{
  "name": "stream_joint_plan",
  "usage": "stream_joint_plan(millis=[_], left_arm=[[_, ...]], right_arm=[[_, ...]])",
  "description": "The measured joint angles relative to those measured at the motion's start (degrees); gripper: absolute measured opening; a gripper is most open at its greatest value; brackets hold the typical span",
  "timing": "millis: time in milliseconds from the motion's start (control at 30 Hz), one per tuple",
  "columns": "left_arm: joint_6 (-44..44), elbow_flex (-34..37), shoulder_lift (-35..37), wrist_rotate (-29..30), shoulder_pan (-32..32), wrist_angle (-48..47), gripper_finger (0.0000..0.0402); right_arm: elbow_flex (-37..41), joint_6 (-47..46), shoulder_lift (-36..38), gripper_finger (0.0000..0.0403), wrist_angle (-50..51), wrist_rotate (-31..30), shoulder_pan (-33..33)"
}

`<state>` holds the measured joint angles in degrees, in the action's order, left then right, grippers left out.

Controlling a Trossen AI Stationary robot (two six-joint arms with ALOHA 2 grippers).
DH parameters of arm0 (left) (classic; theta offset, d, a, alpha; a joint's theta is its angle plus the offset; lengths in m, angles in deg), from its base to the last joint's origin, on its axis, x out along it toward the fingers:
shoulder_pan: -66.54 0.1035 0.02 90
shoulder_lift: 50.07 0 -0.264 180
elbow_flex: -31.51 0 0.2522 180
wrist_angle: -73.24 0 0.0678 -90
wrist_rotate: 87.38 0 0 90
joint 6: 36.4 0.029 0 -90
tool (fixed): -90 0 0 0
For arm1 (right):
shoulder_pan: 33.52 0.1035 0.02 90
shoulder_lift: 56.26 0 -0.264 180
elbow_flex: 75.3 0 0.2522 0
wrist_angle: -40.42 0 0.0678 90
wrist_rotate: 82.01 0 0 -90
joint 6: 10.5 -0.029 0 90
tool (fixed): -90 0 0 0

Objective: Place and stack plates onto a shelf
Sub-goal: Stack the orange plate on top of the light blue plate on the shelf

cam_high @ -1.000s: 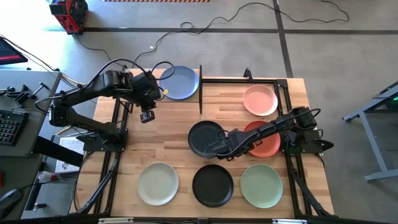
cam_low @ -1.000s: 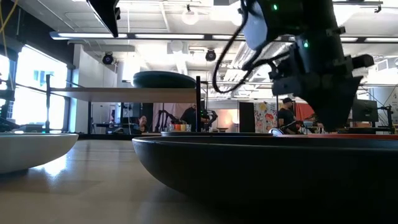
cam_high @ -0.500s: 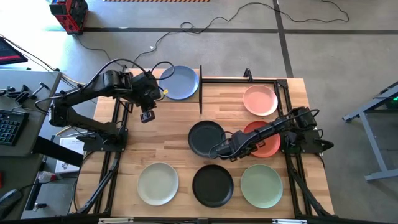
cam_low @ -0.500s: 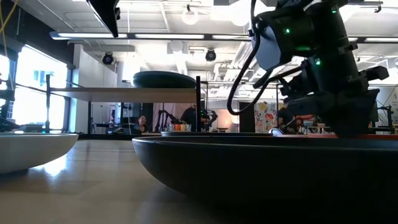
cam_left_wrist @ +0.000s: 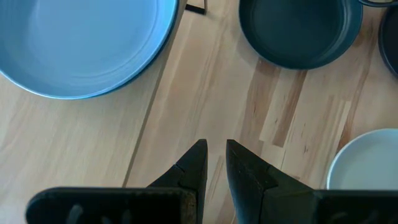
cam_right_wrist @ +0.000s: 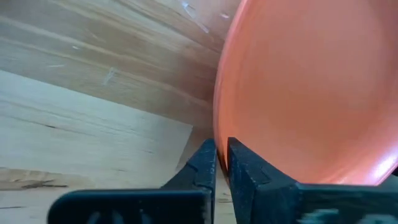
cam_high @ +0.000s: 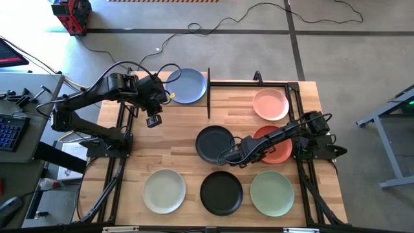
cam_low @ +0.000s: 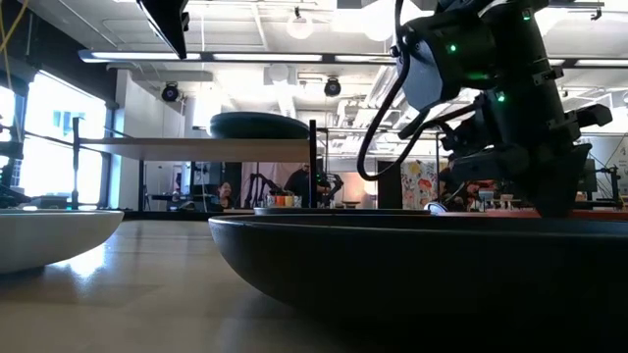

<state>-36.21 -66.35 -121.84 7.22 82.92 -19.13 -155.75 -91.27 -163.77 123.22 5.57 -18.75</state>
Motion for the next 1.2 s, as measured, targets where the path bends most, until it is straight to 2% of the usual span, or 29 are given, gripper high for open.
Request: stream_joint_plan(millis=[633,1000,1200], left_arm=[[-0.07,0.00,0.00,0.09,0.01,0.02,0.0049],[-3.41,0.02,0.00,0.59,0.04,0.00,0.0049],[-6.41,0.02,0.00,1.50,0.04,-0.06,0.0049]], right_arm=[[-14.80,2.97,0.00,0.0000,12.26,-4.55,1.15],[-29.36,15.32,0.00,0.0000,19.04,-11.82,3.08],[-37.71,23.88,0.00,0.0000,21.04,-19.41,2.46]])
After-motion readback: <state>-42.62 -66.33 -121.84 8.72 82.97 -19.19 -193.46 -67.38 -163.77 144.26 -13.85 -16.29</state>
